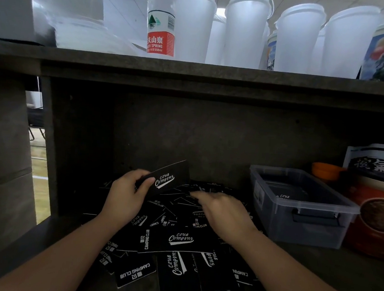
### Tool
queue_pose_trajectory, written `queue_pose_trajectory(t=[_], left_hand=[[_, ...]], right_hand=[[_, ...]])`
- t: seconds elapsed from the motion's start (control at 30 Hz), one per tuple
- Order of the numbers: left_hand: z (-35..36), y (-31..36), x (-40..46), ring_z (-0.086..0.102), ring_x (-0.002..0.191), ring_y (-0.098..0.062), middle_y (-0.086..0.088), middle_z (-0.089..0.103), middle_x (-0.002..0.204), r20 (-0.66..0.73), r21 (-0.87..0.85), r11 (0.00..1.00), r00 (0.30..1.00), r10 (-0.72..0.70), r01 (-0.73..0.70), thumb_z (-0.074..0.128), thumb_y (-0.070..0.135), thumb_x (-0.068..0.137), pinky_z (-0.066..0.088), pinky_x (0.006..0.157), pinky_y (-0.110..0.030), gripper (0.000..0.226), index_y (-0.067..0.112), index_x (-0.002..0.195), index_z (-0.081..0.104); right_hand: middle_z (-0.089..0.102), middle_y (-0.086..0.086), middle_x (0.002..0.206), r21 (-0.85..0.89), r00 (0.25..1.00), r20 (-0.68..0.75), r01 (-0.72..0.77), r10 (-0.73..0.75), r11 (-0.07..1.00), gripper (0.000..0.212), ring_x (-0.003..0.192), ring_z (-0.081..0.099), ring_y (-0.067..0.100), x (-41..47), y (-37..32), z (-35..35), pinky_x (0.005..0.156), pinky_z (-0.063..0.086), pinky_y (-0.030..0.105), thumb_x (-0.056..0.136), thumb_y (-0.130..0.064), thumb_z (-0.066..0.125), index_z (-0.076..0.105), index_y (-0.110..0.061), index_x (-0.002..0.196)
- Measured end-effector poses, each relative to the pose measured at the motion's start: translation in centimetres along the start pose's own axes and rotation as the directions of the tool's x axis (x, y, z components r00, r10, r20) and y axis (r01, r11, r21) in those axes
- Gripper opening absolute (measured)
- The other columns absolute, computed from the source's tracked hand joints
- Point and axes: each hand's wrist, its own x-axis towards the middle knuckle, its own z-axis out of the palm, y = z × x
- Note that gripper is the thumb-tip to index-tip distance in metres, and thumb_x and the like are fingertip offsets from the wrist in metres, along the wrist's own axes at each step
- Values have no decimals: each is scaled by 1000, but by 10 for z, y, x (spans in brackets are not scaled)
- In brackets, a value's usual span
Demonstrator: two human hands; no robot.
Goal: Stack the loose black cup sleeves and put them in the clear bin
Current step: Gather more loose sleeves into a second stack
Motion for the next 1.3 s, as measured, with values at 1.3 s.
queue_pose_trajectory(t=[1.3], left_hand=[[0, -3, 2, 63, 74, 5, 12, 70, 83, 104, 24, 997, 992, -74, 72, 73, 24, 85, 43, 64, -8, 4, 27, 87, 71]], right_hand=[[55, -24, 117, 527, 881, 472, -261, -23, 809, 76, 115, 41, -13, -16, -9, -29, 93, 33, 10, 69, -43, 82, 36, -51, 128]])
